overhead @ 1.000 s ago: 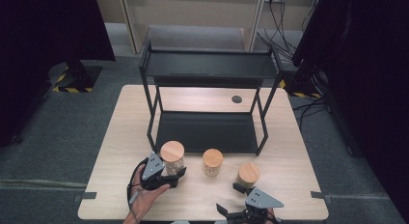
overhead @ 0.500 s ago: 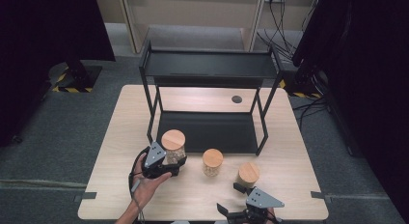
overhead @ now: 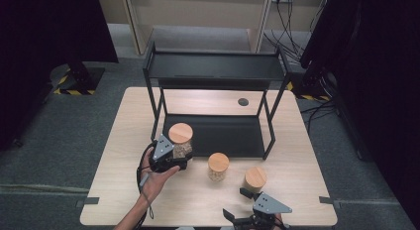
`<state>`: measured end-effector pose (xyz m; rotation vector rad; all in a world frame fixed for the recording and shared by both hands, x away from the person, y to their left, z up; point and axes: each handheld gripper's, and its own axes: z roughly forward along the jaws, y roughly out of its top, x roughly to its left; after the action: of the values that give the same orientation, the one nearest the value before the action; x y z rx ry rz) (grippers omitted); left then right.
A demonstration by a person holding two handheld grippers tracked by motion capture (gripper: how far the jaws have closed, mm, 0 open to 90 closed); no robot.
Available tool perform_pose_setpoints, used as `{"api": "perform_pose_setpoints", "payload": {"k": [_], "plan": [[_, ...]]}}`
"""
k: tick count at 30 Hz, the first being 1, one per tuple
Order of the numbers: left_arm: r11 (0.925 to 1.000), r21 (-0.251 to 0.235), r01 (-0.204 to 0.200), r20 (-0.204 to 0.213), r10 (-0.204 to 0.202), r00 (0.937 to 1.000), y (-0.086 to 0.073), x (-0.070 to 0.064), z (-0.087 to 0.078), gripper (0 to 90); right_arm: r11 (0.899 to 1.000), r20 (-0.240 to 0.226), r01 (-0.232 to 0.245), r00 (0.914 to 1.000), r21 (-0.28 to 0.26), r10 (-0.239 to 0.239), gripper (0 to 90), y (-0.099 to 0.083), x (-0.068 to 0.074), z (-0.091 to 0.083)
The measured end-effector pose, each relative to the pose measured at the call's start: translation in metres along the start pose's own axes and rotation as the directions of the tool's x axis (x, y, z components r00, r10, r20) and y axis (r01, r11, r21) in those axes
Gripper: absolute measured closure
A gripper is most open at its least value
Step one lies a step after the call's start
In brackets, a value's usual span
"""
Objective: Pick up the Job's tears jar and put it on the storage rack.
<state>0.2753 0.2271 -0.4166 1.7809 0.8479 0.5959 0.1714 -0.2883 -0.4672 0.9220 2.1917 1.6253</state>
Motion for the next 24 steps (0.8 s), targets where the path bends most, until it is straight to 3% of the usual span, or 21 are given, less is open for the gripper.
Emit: {"api": "perform_pose_setpoints", "payload": {"k": [12,24], "plan": [[0.9999,0.003,0.011,-0.030,-0.011,0.9995,0.011,0.003,0.021,25.4,1.000,-0.002,0.000,1.0000,0.001,0.000,7.3,-0.001,0.000,0.000],[0.9995,0.002,0.030,-0.081,-0.030,0.9963,0.010,0.006,0.036,25.4,1.000,-0.005,-0.002,1.0000,0.003,0.002,7.3,-0.001,0.000,0.000]]}}
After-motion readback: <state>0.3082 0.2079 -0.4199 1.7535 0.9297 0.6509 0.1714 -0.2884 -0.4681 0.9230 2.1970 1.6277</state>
